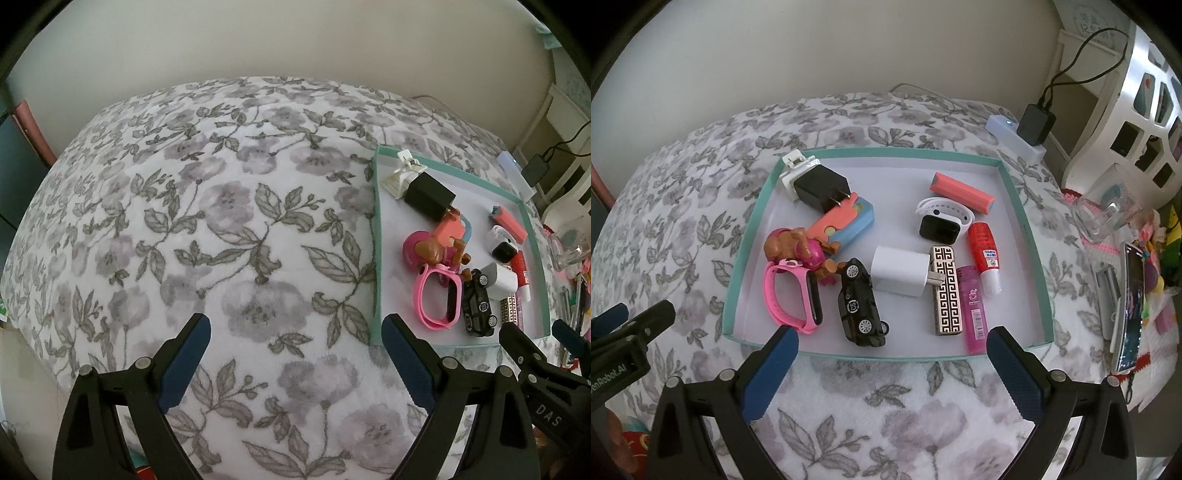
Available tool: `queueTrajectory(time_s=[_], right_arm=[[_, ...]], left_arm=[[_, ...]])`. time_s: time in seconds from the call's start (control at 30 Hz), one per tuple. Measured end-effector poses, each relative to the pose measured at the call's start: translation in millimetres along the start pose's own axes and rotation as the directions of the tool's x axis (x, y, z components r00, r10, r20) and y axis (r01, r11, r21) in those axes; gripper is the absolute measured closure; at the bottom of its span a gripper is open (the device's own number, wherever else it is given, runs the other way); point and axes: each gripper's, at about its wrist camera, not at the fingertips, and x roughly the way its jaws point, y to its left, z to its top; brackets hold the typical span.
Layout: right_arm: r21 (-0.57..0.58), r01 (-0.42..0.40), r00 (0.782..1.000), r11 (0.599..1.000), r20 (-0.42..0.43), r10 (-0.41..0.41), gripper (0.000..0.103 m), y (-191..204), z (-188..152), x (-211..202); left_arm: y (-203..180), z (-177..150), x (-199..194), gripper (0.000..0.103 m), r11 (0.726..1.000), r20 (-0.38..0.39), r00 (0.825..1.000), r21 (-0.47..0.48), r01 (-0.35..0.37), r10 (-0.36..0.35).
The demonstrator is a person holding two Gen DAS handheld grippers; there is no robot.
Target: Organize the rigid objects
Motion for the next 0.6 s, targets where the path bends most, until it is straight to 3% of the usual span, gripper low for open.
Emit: queueTrajectory(time_s=[0.6], right_arm=[[0.002, 0.001, 1.0, 1.0, -0.001, -0.001, 0.0, -0.6, 0.5, 0.2]], left_arm=[[0.7, -0.5, -2.7, 0.009, 1.0, 0.011, 1.0, -0.01, -0.008, 0.008]])
